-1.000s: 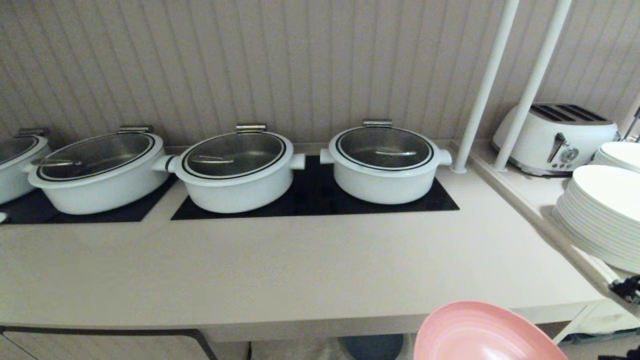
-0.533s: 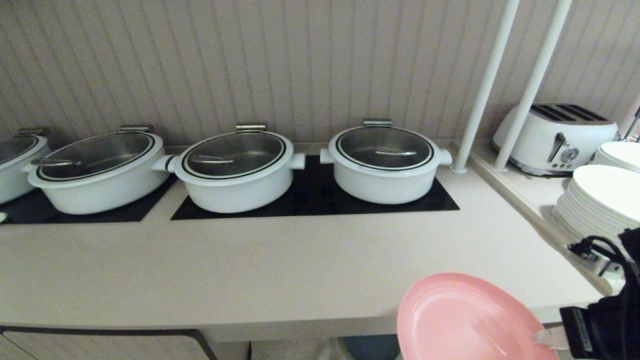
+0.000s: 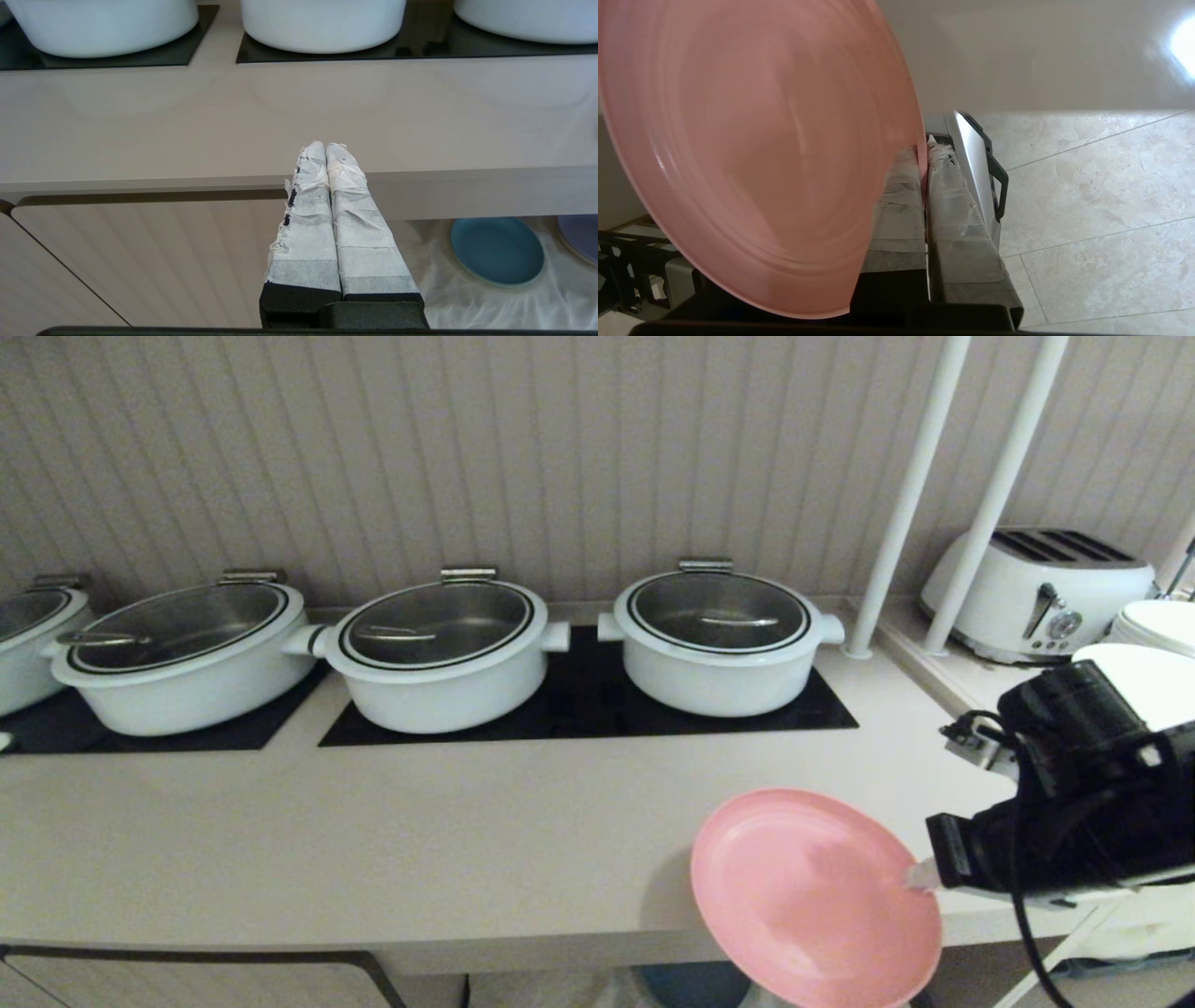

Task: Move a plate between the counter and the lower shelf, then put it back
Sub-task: Put the plate

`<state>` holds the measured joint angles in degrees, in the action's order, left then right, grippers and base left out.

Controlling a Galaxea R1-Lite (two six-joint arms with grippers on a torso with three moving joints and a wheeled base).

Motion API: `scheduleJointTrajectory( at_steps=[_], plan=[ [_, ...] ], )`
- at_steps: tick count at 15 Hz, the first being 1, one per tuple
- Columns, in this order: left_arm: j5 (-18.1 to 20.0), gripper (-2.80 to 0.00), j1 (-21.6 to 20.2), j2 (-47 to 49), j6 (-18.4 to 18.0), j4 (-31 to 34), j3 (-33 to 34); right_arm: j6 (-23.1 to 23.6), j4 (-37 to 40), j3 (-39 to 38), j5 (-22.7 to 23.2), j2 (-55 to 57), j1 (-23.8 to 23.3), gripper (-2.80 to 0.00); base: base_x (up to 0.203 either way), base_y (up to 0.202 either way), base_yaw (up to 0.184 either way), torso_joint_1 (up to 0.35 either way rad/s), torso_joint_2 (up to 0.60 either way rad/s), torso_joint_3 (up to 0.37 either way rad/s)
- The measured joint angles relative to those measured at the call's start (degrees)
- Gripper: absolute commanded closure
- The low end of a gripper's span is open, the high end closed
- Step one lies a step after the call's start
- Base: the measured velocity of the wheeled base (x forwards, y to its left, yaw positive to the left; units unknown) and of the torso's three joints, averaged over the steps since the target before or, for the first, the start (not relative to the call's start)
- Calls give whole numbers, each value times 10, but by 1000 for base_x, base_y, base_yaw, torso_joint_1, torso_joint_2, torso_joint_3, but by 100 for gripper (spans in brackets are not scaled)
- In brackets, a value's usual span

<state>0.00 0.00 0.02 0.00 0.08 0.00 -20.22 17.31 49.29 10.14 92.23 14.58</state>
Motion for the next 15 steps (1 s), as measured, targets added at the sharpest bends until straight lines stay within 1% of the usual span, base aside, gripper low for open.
scheduleJointTrajectory(
  at_steps=[3, 6, 11, 15],
  plan=[
    [0, 0, 0, 0, 0, 0, 0, -1, -3, 44, 0, 57, 3, 0, 0, 0, 0, 0, 0, 0],
    [0, 0, 0, 0, 0, 0, 0, -20, -26, 75, 0, 102, 3, 0, 0, 0, 0, 0, 0, 0],
    [0, 0, 0, 0, 0, 0, 0, -22, -29, 124, 0, 160, 7, 0, 0, 0, 0, 0, 0, 0],
    [0, 0, 0, 0, 0, 0, 0, -33, -29, 159, 0, 194, 8, 0, 0, 0, 0, 0, 0, 0]
  ],
)
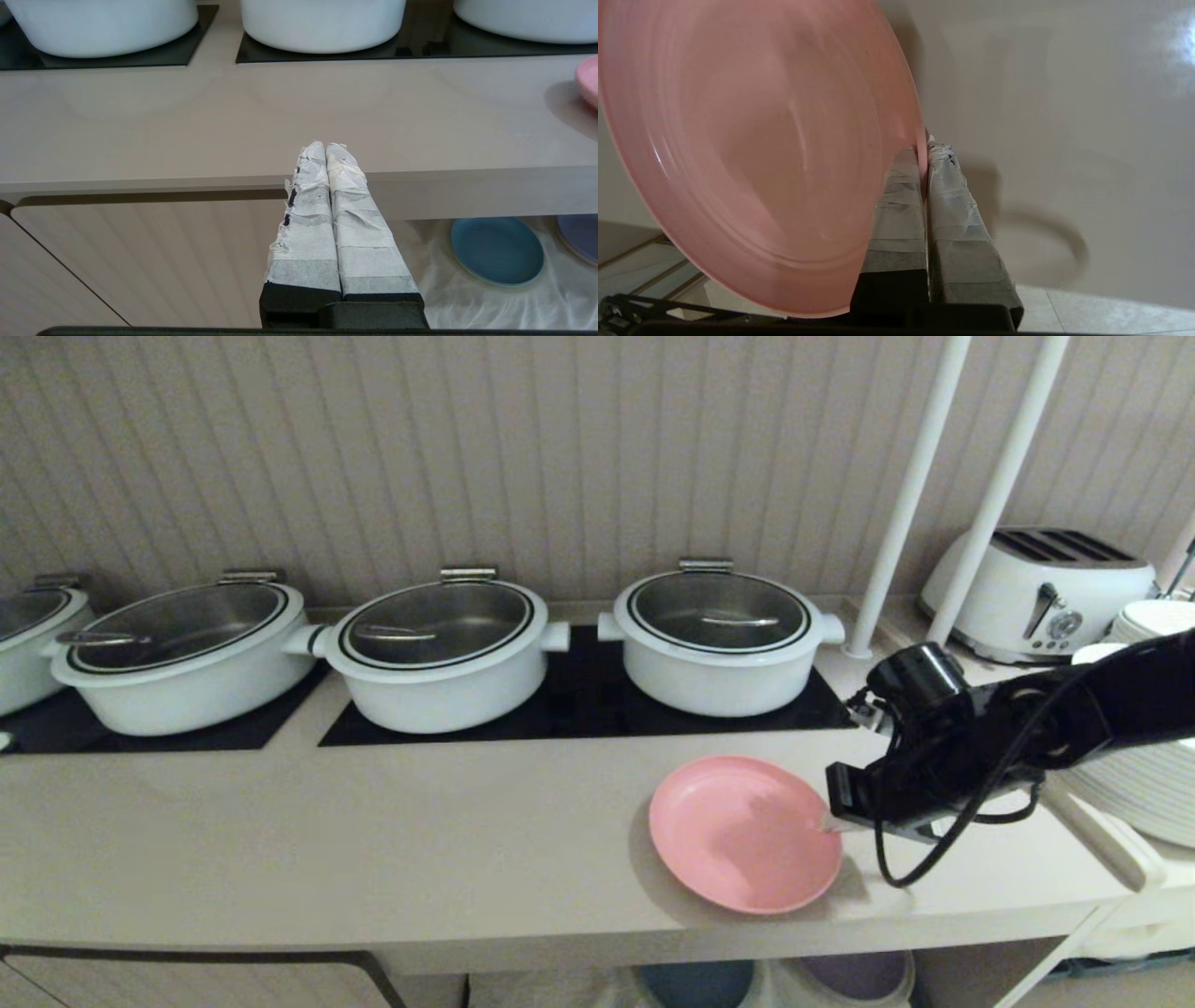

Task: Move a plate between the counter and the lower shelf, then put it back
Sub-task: Put the plate

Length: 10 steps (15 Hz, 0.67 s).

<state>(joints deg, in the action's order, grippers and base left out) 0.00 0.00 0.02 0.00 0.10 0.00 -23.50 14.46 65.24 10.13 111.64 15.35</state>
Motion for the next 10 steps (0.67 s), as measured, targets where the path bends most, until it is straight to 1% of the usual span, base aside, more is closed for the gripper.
scheduleJointTrajectory(
  at_steps=[10],
  plan=[
    [0, 0, 0, 0, 0, 0, 0, 0, -19, 5, 0, 33, 0, 0, 0, 0, 0, 0, 0, 0]
  ],
)
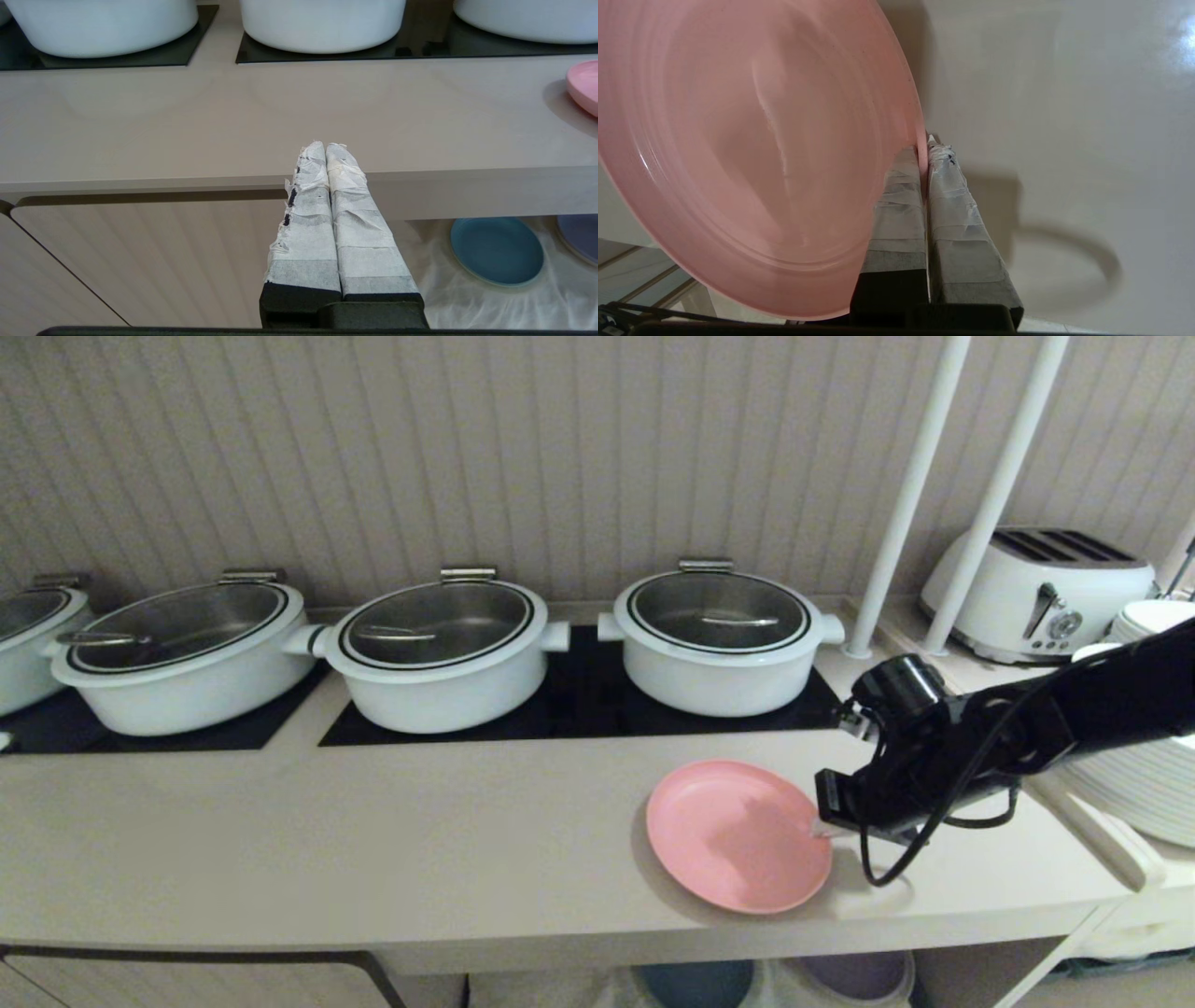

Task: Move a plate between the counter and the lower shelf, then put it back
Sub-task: Put the plate

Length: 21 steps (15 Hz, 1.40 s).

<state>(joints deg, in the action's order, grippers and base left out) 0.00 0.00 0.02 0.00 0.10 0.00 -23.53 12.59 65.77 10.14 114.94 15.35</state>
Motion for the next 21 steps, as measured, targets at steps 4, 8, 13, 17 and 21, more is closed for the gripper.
scheduleJointTrajectory(
  at_steps=[4, 8, 13, 17, 21],
  plan=[
    [0, 0, 0, 0, 0, 0, 0, -2, -4, 7, 0, 8, 0, 0, 0, 0, 0, 0, 0, 0],
    [0, 0, 0, 0, 0, 0, 0, -13, -2, 24, 0, 17, -1, 0, 0, 0, 0, 0, 0, 0],
    [0, 0, 0, 0, 0, 0, 0, -13, -3, 29, 0, 22, -1, 0, 0, 0, 0, 0, 0, 0],
    [0, 0, 0, 0, 0, 0, 0, -14, -2, 36, -1, 25, -1, 0, 0, 0, 0, 0, 0, 0],
    [0, 0, 0, 0, 0, 0, 0, -13, -2, 38, -1, 25, -1, 0, 0, 0, 0, 0, 0, 0]
  ],
)
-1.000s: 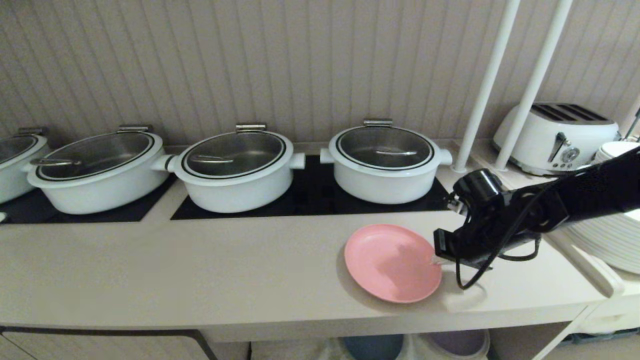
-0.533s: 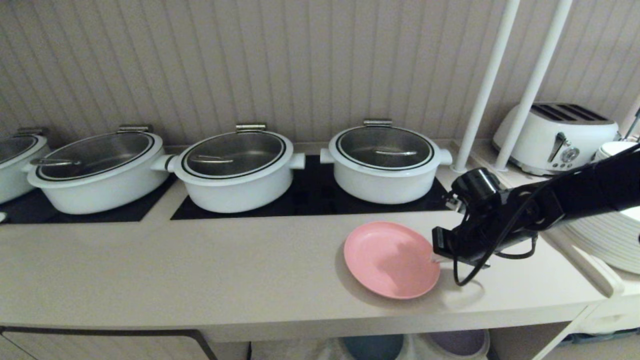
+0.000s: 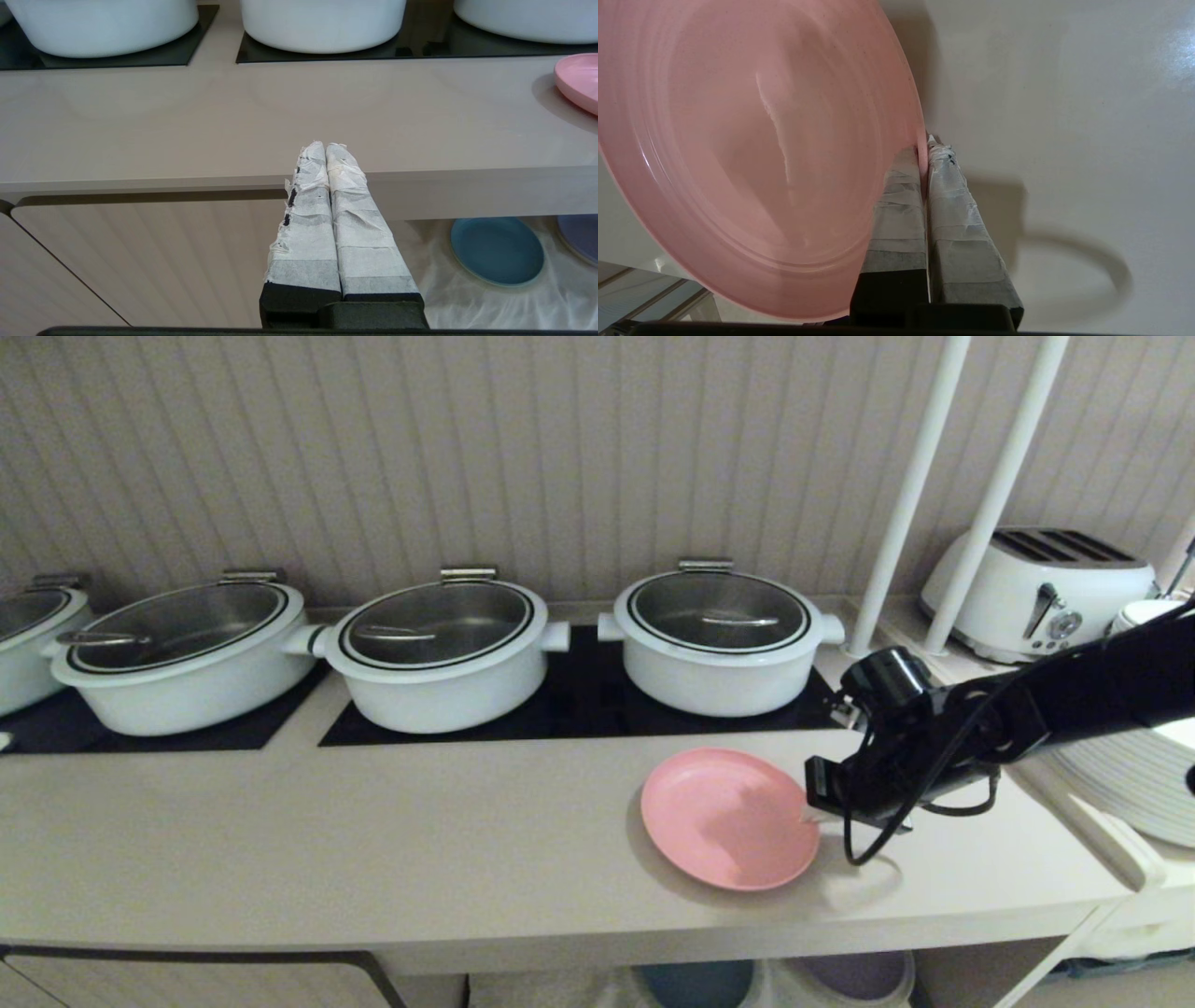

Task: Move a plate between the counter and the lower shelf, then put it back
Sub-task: Put the plate

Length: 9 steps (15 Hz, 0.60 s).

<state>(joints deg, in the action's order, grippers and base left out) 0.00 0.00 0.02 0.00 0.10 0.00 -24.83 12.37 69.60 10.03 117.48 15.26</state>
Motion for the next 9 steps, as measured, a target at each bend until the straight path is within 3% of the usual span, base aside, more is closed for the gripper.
scheduleJointTrajectory(
  at_steps=[5, 6, 9],
  plan=[
    [0, 0, 0, 0, 0, 0, 0, 0, 2, 0, 0, 0, 0, 0, 0, 0, 0, 0, 0, 0],
    [0, 0, 0, 0, 0, 0, 0, 0, 2, 0, 0, -1, 0, -280, 0, 0, 0, 0, 0, 0],
    [0, 0, 0, 0, 0, 0, 0, 1, 0, 0, 0, -1, 1, -280, 0, 0, 0, 0, 0, 0]
  ],
)
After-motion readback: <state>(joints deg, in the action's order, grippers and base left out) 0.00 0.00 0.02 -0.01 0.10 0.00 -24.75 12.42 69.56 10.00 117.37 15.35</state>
